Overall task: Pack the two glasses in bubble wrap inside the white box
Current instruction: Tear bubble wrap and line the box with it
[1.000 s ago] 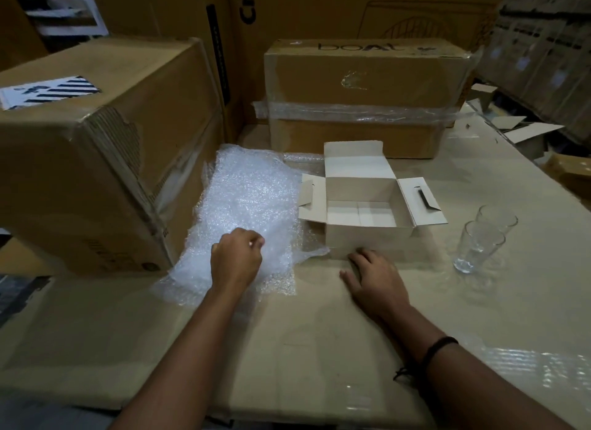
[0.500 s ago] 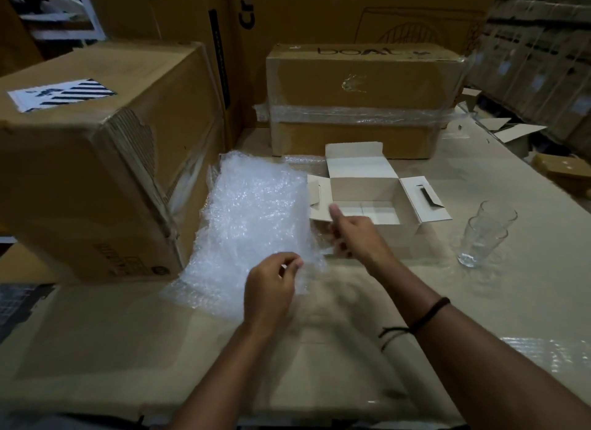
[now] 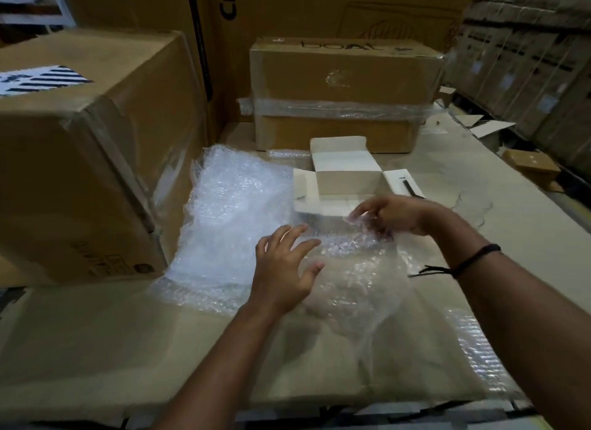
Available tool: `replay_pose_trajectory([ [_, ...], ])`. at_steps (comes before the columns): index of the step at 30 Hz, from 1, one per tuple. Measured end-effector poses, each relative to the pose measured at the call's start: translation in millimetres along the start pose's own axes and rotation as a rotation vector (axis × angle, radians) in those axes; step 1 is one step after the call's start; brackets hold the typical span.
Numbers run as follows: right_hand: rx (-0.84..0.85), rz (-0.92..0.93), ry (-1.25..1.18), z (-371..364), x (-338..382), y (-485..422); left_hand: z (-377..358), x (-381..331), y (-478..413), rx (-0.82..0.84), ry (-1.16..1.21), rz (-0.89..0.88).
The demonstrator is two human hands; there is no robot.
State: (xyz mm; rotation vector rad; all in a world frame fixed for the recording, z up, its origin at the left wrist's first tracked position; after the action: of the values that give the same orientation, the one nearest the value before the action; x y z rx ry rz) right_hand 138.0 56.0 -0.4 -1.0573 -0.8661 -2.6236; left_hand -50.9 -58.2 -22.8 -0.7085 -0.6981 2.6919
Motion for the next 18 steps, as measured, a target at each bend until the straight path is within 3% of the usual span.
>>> replay_pose_trajectory([
  [6,-0.073,-0.153,0.515,17,-53,-6,-85,-22,7,0.623,-0.244,0.072],
  [8,-0.143,-0.145,0.709,22,-58,-9,-99,-19,17,0.709,-0.241,0.113],
  [11,-0.453,0.009,0.964,26,-36,10,-108,-19,21,0.749,-0.236,0.168],
  [14,-0.546,0.235,0.731,-9,-27,24,-107,-21,17,0.681,-0.201,0.183],
  [16,-0.418,0.234,0.645,-40,-44,20,-90,-19,9,0.447,-0.117,0.213],
  [18,-0.285,0.168,0.768,-63,-68,9,-53,-7,6,0.106,-0.099,0.294],
])
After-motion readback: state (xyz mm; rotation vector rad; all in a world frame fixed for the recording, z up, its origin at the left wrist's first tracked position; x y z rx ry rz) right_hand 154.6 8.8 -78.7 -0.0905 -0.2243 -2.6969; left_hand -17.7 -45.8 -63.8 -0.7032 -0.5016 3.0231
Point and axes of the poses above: each hand's wrist, its own y-axis away from the middle knuckle, its own z-axis out of the back of the hand, x = y × z, the point moved 8 cm from there along -y, towards the middle knuckle, and after that the axes turned 3 degrees about -z, right-handed, at the moved point
